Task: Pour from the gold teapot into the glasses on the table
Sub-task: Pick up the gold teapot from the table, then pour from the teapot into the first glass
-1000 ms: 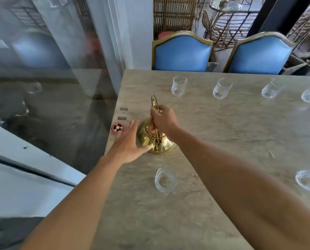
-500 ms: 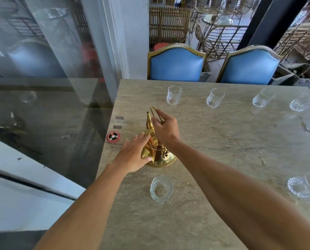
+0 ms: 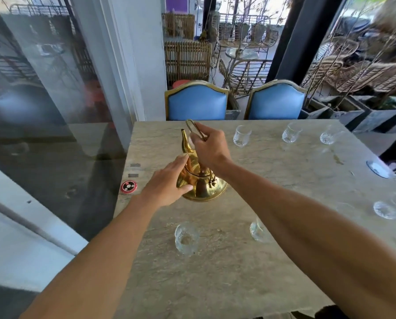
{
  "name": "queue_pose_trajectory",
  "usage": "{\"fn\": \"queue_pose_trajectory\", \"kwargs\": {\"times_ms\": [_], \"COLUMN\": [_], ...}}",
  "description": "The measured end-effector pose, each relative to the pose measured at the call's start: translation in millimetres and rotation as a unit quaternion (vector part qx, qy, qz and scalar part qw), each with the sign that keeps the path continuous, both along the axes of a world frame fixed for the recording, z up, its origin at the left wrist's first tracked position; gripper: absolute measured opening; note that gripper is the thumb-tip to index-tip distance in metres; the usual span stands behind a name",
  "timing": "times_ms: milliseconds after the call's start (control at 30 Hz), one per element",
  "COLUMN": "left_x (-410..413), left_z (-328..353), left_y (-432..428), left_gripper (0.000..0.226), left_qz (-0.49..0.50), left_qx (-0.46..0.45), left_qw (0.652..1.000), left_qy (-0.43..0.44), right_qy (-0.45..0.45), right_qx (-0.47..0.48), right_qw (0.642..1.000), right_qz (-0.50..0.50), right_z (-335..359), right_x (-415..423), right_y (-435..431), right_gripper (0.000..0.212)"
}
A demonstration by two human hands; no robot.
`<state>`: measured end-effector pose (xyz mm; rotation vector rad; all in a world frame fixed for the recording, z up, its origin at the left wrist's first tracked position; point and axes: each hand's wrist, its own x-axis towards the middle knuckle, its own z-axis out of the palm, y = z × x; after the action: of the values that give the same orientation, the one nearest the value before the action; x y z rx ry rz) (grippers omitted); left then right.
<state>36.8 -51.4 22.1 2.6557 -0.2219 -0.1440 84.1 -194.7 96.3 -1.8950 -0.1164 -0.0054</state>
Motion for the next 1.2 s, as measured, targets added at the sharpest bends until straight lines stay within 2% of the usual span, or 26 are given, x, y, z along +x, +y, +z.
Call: {"fn": "queue_pose_trajectory", "kwargs": {"times_ms": [300,533,667,733,833,1000,1200], "left_x": [-39,-117,-172,-196,-226,-251,-256], "left_z": [43,54,40,33,16,-8,-26], "left_y": [-34,-70,-92,-101,-109,-112,-99], "left_gripper": [0.093,0.099,0.116,0.125,0.138,0.150,0.150], "left_qz": [-0.046,-0.059,-0.050,-0.053,-0.061,-0.074,-0.095], "left_qx": [-0.016,0.000,-0.004,0.000,0.013,0.040,0.029], "left_qw": [0.998,0.997,0.998,0.998,0.998,0.996,0.995], "left_qy": [-0.047,-0.057,-0.041,-0.034,-0.012,0.007,0.005], "right_qy": [-0.043,-0.035,-0.037,-0.023,-0.005,0.007,0.042], "right_qx": [-0.003,-0.009,0.004,0.002,-0.014,-0.035,-0.049], "right_qw": [0.998,0.999,0.999,0.999,1.000,0.999,0.997], "right_qz": [-0.036,-0.035,-0.035,-0.027,-0.007,0.016,0.039], "right_z": [52,67,55,45,29,11,-5], "right_x": [-45,-116,-166,-187,-214,-248,-252], "right_y": [-43,-79,-100,-108,-114,-118,-103], "right_gripper": [0.048,0.045,0.021,0.025,0.042,0.033,0.040]}}
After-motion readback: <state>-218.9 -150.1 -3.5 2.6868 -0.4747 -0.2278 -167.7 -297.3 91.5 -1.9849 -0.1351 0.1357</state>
